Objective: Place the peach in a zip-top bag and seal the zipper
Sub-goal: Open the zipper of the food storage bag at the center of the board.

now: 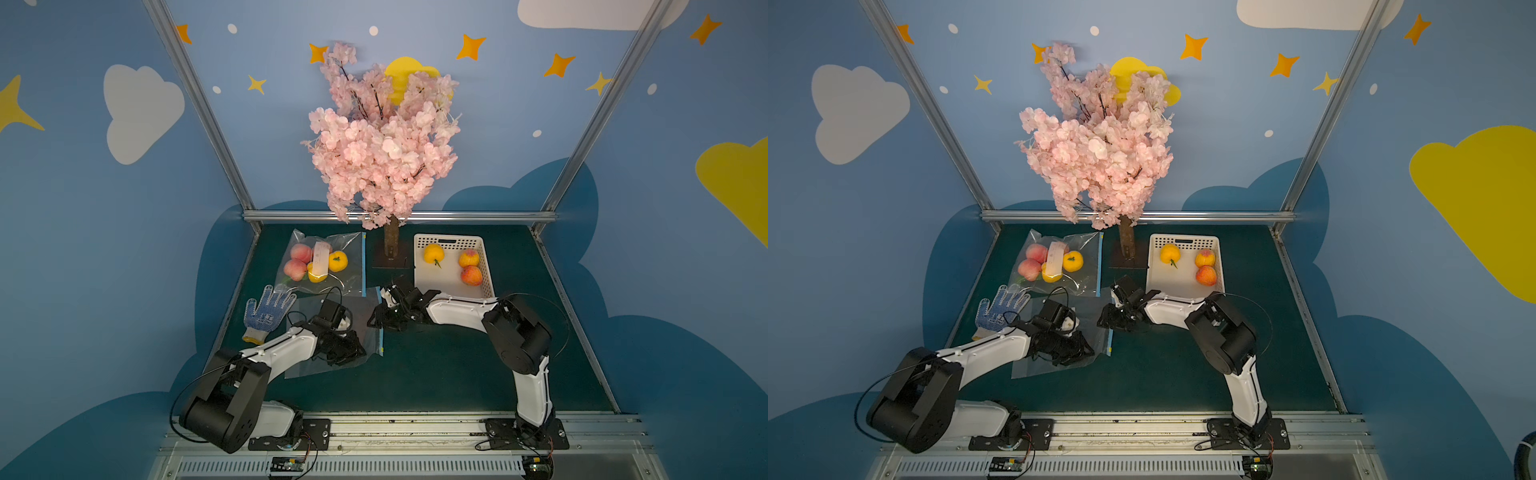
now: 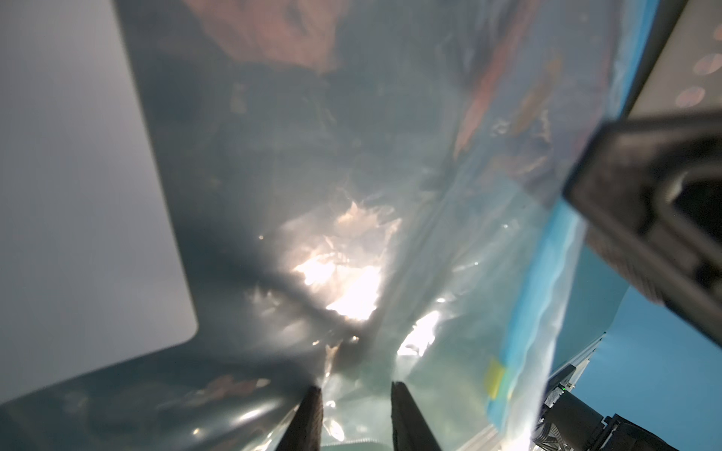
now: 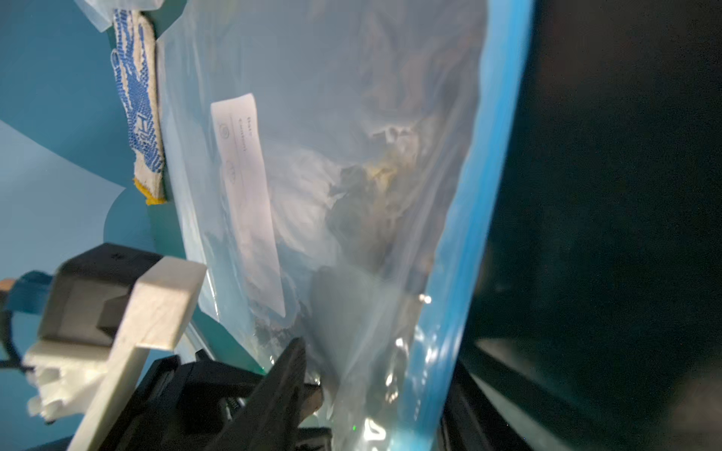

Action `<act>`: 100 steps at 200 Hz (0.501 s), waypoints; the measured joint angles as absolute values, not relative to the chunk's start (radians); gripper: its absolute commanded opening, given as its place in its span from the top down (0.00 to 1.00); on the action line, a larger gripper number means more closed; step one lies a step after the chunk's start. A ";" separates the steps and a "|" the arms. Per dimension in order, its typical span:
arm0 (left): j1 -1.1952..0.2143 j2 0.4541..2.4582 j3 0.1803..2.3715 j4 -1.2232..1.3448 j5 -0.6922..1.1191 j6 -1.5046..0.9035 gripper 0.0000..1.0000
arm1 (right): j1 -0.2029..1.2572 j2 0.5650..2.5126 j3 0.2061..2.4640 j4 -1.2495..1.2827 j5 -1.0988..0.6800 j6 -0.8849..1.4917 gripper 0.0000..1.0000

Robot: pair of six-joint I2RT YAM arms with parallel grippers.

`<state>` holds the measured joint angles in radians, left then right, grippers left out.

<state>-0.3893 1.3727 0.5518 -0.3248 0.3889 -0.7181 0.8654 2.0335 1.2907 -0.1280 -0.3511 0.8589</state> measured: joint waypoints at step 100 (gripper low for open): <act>-0.390 1.369 0.552 -0.327 0.385 -0.714 0.68 | 0.862 1.987 1.193 0.043 -0.452 0.851 0.78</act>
